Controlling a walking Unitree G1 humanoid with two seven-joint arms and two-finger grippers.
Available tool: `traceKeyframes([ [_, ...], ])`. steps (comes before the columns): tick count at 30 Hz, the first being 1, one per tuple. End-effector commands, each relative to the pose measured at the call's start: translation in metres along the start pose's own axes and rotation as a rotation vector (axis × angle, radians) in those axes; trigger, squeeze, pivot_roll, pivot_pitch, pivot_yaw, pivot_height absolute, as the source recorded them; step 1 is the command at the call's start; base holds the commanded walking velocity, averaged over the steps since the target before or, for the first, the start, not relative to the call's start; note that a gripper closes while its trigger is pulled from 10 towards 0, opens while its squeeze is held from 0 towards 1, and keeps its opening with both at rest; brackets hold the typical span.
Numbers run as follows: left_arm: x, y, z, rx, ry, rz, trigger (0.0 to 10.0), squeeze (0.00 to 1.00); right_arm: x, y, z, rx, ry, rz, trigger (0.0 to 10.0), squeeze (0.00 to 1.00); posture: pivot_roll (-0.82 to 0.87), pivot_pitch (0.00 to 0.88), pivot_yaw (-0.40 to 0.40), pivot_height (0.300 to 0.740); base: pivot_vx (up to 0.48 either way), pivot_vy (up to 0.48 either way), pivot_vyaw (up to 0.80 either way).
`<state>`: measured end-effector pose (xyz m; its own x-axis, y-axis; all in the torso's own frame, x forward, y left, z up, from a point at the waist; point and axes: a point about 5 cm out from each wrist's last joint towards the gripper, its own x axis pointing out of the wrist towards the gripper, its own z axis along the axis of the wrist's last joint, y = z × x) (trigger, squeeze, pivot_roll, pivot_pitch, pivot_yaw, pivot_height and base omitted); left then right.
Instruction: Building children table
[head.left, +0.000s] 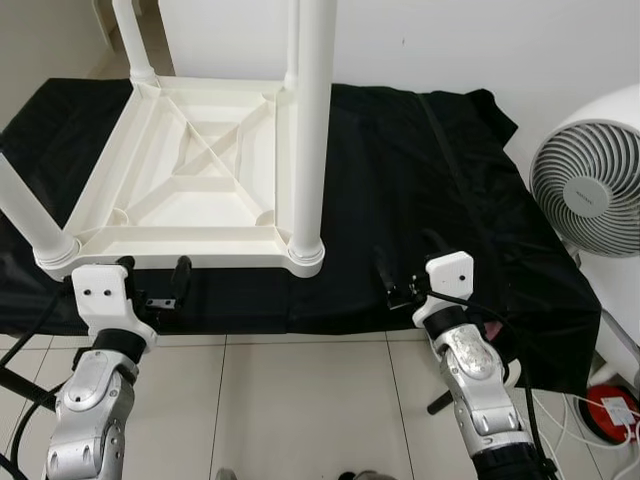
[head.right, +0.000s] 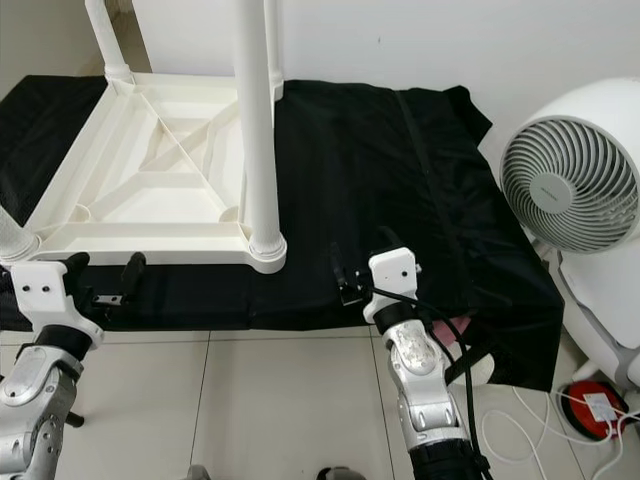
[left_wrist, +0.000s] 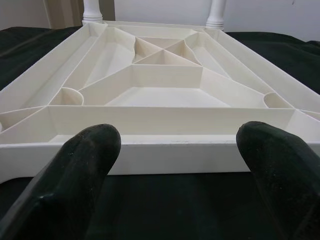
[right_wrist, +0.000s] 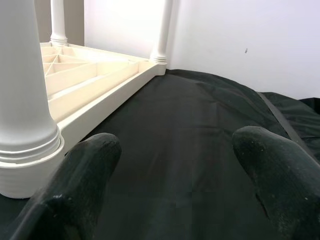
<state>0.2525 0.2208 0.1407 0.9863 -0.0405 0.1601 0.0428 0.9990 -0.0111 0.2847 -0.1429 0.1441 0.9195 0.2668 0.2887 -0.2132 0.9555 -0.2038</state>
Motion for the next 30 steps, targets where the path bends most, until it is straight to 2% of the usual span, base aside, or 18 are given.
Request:
traceKeyframes([
  [1, -0.0016, 0.0007, -0.0053, -0.002, 0.032, 0.009, 10.0, 0.0, -0.0011, -0.0014, -0.0046, -0.005, 0.027, -0.008, 10.0, 0.0, -0.03, 0.1, -0.006, 0.74, 0.0, 0.0, 0.0],
  [30, -0.0041, 0.002, -0.0057, 0.0, 0.044, 0.012, 10.0, 0.0, -0.0037, 0.0013, -0.0055, 0.001, 0.033, -0.004, 10.0, 0.0, -0.03, 0.11, -0.003, 0.74, 0.0, 0.0, 0.0],
])
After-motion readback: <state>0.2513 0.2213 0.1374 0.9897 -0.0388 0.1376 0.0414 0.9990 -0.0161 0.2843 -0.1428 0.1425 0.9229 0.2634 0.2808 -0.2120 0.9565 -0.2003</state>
